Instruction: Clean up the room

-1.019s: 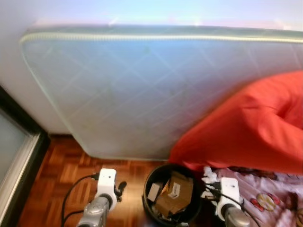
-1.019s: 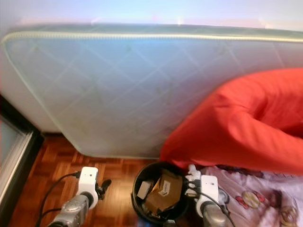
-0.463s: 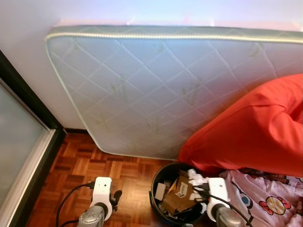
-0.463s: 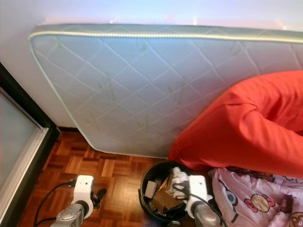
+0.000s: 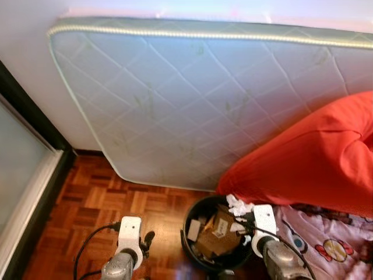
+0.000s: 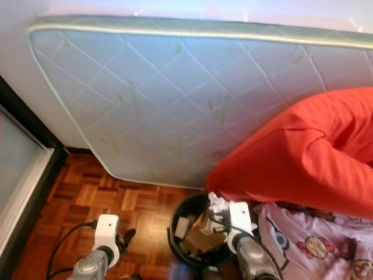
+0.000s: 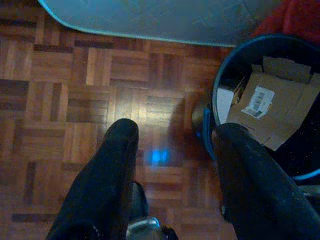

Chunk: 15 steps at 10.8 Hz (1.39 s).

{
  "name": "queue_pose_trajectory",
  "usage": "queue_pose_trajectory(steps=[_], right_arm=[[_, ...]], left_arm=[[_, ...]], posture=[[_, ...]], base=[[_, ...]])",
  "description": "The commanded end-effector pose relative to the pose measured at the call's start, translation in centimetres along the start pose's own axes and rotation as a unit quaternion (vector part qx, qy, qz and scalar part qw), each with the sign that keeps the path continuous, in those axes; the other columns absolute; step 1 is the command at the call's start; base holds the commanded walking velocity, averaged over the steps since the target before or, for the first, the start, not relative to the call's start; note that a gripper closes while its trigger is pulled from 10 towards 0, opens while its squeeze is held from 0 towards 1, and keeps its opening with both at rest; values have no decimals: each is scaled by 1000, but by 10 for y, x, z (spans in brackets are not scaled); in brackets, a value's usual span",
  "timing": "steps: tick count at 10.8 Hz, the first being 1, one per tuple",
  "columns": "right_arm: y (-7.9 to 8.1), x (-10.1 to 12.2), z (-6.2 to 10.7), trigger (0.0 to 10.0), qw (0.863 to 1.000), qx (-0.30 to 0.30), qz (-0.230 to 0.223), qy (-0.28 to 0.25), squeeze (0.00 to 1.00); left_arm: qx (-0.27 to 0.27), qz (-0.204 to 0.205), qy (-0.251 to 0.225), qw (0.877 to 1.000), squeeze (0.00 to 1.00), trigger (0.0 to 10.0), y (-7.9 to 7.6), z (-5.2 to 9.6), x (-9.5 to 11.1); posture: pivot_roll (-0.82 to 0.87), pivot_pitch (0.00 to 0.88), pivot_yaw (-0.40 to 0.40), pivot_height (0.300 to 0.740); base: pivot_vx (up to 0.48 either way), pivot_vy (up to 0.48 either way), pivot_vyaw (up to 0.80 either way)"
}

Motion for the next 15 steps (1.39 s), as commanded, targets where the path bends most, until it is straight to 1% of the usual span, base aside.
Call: queue_pose_trajectory(steps=[1,2,3,4,5,6,9,10,13,15], right_arm=[[-2,-5,1,10000,1000,-5,2,12,0],[-7,-3,2,10000,1000,-24,7,6,0],[-15,0,3,10000,999,-46,-6,-1,0],[-18,-1,4,10000,999,-51,-12,-1,0],[-20,-1,5,10000,998,-55,-13,1,0],[-24,-2,6,10000,997,-69,-26,0,0],[-27,-7,7,10000,996,-79,-40,2,0],[-27,-8,8,10000,996,-77,-48,1,1000],[-28,-9,9,10000,996,-81,-49,-1,1000],[-25,-8,8,10000,996,-75,-52,-3,1000]], left_arm=[[-3,8,9,1000,0,10000,-4,4,-9],[-5,10,-4,1000,0,10000,-7,4,-6],[-3,12,-26,1000,0,10000,-7,2,2],[8,9,-41,999,0,10000,-2,2,7],[30,-1,-63,998,0,10000,9,0,17],[46,-6,-79,996,0,10000,19,-1,26],[48,-12,-88,995,0,10000,24,0,30],[47,-15,-88,995,0,10000,23,0,30],[43,-18,-85,995,0,10000,23,0,28],[41,-19,-82,996,0,10000,23,0,28]], posture=[[91,290,-46,740],[91,306,-50,740],[90,314,-51,740],[89,323,-49,740],[94,330,-46,740],[99,337,-42,740],[105,339,-23,740],[105,339,-21,740],[105,338,-16,740],[106,340,-16,740]], base=[[0,0,0],[0,0,0],[0,0,0],[0,0,0],[0,0,0],[0,0,0],[0,0,0],[0,0,0],[0,0,0],[0,0,0]])
Point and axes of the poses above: a point about 5 cm out from each wrist's last joint towards the gripper, its own z axis pointing back from the gripper into the wrist, its own x axis along the axis of the wrist's last joint, y = z × x, the point moved 1 cm from there along -z, pointing out of the wrist towards the gripper, and after that the axes turned 12 degrees about -z, right-handed, at the moved point
